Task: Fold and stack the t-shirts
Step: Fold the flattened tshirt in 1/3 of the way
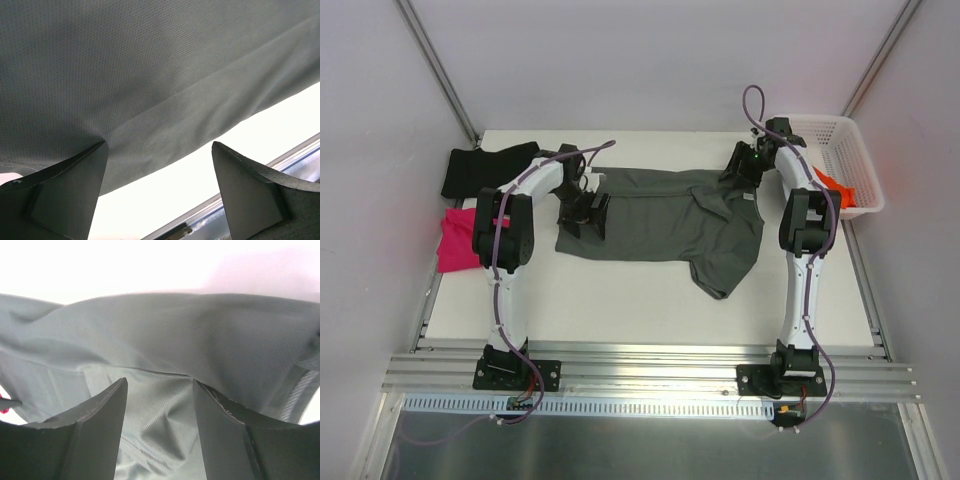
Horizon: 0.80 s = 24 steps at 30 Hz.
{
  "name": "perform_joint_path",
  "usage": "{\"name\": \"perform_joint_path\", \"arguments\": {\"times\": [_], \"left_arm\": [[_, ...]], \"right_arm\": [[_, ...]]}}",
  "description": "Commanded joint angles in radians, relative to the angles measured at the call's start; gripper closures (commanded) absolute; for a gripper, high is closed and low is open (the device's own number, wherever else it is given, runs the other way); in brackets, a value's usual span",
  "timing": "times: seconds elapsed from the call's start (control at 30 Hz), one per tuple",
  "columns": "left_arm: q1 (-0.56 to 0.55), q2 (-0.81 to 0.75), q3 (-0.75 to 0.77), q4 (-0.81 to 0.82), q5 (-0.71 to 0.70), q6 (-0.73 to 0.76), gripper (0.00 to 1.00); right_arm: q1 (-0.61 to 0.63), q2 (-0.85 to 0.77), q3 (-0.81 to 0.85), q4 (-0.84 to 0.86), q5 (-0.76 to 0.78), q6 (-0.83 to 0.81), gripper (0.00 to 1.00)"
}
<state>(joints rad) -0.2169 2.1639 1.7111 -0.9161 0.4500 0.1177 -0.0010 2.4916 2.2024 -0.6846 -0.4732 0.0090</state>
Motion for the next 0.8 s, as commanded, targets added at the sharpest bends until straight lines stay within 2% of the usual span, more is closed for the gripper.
{"name": "perform_joint_path", "arguments": {"times": [0.0,0.23,0.43,0.6,0.77], "left_arm": [[-0.009,-0.041,-0.008,-0.029,-0.023,-0.01,0.15],[0.008,-0.041,-0.027,-0.044,-0.068,-0.003,0.15],[0.021,-0.046,-0.039,-0.047,-0.094,0.003,0.16],[0.021,-0.045,0.025,-0.047,-0.103,0.0,0.15],[0.027,-0.056,0.065,-0.047,-0.132,0.019,0.14]], "right_arm": [[-0.025,0.013,0.083,0.023,0.031,0.031,0.41],[-0.057,0.078,0.198,0.063,0.054,0.039,0.39],[-0.059,0.066,0.2,0.048,0.08,0.013,0.38],[-0.054,-0.02,0.117,0.031,0.048,-0.001,0.38],[-0.062,-0.151,0.042,-0.015,0.096,-0.079,0.37]]}}
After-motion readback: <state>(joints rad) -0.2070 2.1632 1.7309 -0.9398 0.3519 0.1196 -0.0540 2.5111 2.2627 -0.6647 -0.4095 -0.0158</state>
